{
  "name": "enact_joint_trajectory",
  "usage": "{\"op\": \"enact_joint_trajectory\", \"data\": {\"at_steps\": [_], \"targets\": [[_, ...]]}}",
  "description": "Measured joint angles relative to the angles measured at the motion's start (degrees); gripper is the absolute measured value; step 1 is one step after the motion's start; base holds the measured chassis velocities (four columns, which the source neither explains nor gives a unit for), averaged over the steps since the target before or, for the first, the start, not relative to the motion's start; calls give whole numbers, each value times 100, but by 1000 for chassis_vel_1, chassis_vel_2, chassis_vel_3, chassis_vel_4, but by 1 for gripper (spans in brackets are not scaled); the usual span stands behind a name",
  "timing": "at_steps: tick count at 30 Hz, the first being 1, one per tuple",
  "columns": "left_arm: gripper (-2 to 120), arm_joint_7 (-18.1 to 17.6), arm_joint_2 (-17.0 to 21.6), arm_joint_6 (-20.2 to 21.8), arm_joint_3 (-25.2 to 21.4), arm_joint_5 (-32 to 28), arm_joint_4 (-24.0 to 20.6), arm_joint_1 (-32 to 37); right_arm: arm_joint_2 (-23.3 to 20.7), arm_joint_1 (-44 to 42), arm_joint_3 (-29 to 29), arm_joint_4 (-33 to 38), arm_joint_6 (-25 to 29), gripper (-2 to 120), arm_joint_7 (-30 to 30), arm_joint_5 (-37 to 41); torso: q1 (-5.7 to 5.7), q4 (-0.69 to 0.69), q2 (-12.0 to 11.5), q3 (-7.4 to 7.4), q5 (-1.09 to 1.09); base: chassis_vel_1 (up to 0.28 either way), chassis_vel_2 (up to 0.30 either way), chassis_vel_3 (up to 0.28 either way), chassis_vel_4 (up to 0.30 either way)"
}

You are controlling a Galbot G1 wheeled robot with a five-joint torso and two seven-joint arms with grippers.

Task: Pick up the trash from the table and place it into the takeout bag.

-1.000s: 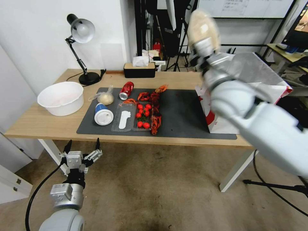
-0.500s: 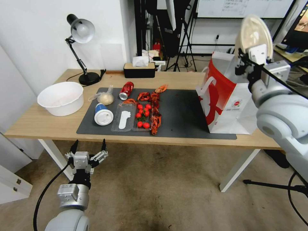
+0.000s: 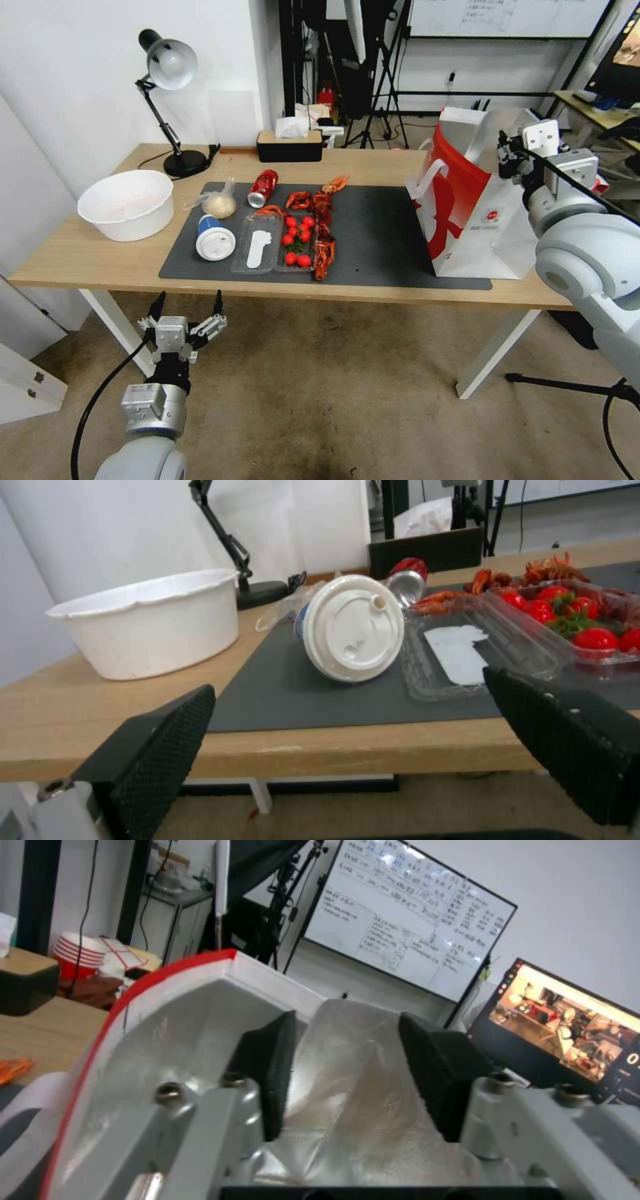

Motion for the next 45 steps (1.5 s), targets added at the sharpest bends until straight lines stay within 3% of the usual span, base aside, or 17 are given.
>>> {"op": "enact_joint_trajectory", "data": {"at_steps": [5, 7, 10, 12, 13, 16, 23, 34, 38, 45], "targets": [[100, 2, 0, -2, 16, 16, 18, 6, 16, 70, 0, 35, 379, 61, -39, 43, 0, 0, 0, 0, -1, 0, 0, 0, 0], [100, 3, 1, -2, 20, 21, 25, 7, 15, 92, 11, 132, 938, 71, -186, 269, 0, 0, 0, 0, -1, 0, 0, 0, 0], [100, 4, 1, -3, 22, 23, 26, 6, 12, 53, 44, 201, 1302, 80, -350, 380, 0, 1, 1, 0, -2, 0, 0, 0, 0], [100, 4, 2, -4, 22, 24, 26, 7, 9, -167, 110, 322, 1959, 88, -702, 440, 0, 0, 0, 0, -1, 0, 0, 0, 0], [100, 4, 2, -4, 22, 24, 26, 7, 9, -167, 110, 322, 1959, 88, -702, 440, 0, 0, 0, 0, -1, 0, 0, 0, 0], [100, 5, 17, -21, 9, 23, 26, 28, 77, -715, 269, 502, 2726, 100, -1221, 448, 0, 0, 1, 0, -1, 0, 0, 0, 0], [100, 4, 30, -42, -12, 19, 36, 38, 358, -1687, 332, 815, 3330, 100, -1357, 297, 0, 0, 1, 0, 0, 0, 0, 0, 0], [100, 2, 80, -73, -25, -3, 80, 33, 1143, -3577, 315, 922, 4324, 100, -1415, -1145, 0, 0, 1, 0, -1, 0, 0, 0, 0], [100, 2, 117, -114, -45, -12, 101, 51, 1648, -4509, 310, 729, 4988, 100, -1471, -1953, -1, 0, 1, 0, -1, 0, 0, 0, 0], [100, 0, 153, -141, -51, -23, 109, 54, 2281, -5260, 154, 292, 5583, 100, -1345, -2840, 0, -1, 1, -1, -1, 0, 0, 0, 0]]}}
